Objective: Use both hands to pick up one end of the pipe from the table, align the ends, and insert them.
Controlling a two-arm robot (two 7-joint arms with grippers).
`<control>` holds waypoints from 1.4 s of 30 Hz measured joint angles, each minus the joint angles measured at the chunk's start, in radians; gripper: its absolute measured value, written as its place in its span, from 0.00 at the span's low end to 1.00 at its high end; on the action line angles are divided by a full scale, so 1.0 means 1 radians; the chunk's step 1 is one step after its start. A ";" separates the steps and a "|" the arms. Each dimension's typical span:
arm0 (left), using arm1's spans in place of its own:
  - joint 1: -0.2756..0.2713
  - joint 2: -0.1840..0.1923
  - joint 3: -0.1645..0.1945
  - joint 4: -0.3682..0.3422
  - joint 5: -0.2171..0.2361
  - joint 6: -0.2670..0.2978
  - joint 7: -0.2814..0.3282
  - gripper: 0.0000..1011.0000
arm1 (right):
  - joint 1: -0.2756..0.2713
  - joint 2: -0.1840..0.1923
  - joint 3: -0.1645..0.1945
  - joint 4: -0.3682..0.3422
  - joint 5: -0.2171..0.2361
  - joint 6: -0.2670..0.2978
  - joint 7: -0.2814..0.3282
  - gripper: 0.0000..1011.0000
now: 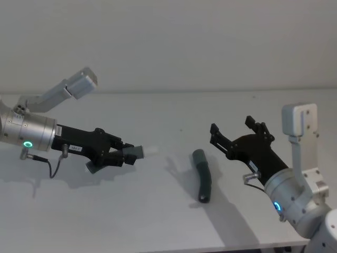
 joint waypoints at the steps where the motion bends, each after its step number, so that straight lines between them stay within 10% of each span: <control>1: 0.000 0.000 0.000 0.000 0.000 0.000 0.000 0.35 | 0.000 0.000 0.000 0.000 0.000 0.000 0.000 0.99; 23: -0.001 -0.002 0.003 0.005 -0.002 -0.003 -0.002 0.35 | 0.028 -0.081 -0.071 -0.075 -0.002 0.407 -0.127 0.99; 42: -0.001 -0.002 0.003 0.005 -0.002 -0.003 -0.002 0.35 | 0.073 -0.028 -0.157 -0.010 -0.081 0.452 -0.104 0.99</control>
